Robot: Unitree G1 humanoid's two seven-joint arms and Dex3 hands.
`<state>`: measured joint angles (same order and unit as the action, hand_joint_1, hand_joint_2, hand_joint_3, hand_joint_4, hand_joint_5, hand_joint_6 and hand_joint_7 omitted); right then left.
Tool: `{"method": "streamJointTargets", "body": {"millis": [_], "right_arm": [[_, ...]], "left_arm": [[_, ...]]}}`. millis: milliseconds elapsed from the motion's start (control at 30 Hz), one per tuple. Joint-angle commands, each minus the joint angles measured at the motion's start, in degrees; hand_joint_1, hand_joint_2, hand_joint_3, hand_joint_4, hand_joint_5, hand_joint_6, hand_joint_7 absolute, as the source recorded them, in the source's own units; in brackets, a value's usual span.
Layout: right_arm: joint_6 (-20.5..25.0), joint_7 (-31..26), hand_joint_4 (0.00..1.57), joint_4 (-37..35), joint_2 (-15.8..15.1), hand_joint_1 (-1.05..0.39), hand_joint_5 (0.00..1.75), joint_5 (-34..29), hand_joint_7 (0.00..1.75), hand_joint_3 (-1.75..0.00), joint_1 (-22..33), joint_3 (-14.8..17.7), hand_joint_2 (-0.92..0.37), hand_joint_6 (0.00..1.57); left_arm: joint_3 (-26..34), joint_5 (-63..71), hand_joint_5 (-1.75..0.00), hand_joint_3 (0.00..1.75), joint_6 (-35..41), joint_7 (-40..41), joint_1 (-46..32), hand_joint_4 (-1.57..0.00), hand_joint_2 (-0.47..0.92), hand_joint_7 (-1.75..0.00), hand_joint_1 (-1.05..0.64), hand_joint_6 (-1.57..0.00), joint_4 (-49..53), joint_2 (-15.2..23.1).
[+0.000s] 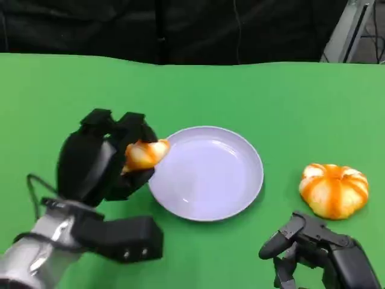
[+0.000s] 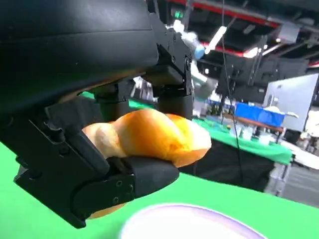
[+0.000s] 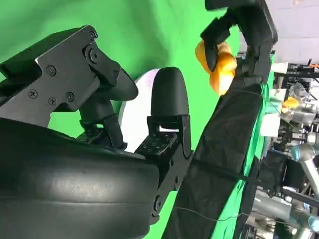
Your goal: Grasp the bread from the table and place it into the plate.
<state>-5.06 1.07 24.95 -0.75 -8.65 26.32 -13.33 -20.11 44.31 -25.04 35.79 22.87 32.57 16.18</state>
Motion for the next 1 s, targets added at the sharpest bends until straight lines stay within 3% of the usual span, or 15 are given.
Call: {"method": "streamJointTargets", "body": {"millis": [33, 233, 700, 733, 767, 800, 867, 1000], "right_arm": [[-0.3, -0.5, 0.72, 0.3, -0.1, 0.02, 1.66, 0.1, 1.34, -1.22, 0.7, -0.1, -0.47, 0.73], [-0.1, -0.5, 0.72, 0.9, -0.1, 0.01, 1.67, 0.0, 1.34, -1.2, 1.1, -0.3, -0.48, 0.72], [-0.1, -0.6, 0.71, 0.9, -0.2, 0.01, 1.67, 0.0, 1.34, -1.19, 1.1, -0.4, -0.49, 0.72], [-0.2, -0.8, 0.72, 0.9, -0.2, 0.01, 1.67, -0.3, 1.34, -1.19, 1.1, -0.6, -0.49, 0.72], [-0.3, -0.9, 0.72, 0.9, -0.1, 0.02, 1.67, -0.6, 1.34, -1.19, 1.1, -0.8, -0.48, 0.72], [-0.3, -1.1, 0.72, 1.0, 0.0, 0.02, 1.67, -0.9, 1.34, -1.19, 1.1, -1.0, -0.48, 0.72], [-0.3, -1.2, 0.72, 1.0, 0.1, 0.01, 1.67, -1.1, 1.34, -1.19, 1.1, -1.1, -0.48, 0.72], [-0.3, -1.2, 0.72, 1.0, 0.3, 0.01, 1.67, -1.3, 1.33, -1.19, 1.2, -1.1, -0.48, 0.73]], "left_arm": [[-1.3, -0.5, -1.75, 1.32, 0.0, -1.3, 4.0, -0.9, 0.32, -1.72, -0.18, -0.69, 2.9, -2.4], [-3.7, -0.4, -1.75, 1.34, 1.1, -3.4, 8.1, -0.9, 0.3, -1.74, -0.22, -0.67, 7.2, -6.4], [-4.0, -0.7, -1.75, 1.35, 1.0, -3.3, 8.6, -0.9, 0.29, -1.75, -0.22, -0.67, 8.1, -6.6], [-5.1, -1.3, -1.57, 1.24, 5.5, -11.2, 9.8, -0.72, 0.33, -1.53, -0.28, -0.54, 7.6, -8.3], [-6.0, -1.7, -1.12, 0.77, 9.1, -17.4, 10.6, -0.37, 0.58, -1.01, -0.4, -0.3, 6.9, -9.5], [-6.7, -1.9, -0.81, 0.39, 11.9, -22.3, 11.1, -0.15, 0.78, -0.64, -0.5, -0.17, 6.1, -10.1], [-7.2, -1.9, -0.59, 0.2, 14.6, -26.4, 11.1, -0.04, 0.88, -0.42, -0.57, -0.11, 4.4, -10.3], [-7.3, -2.1, -0.51, 0.14, 17.0, -28.8, 10.4, 0.0, 0.92, -0.34, -0.59, -0.09, 1.9, -10.2]]}}
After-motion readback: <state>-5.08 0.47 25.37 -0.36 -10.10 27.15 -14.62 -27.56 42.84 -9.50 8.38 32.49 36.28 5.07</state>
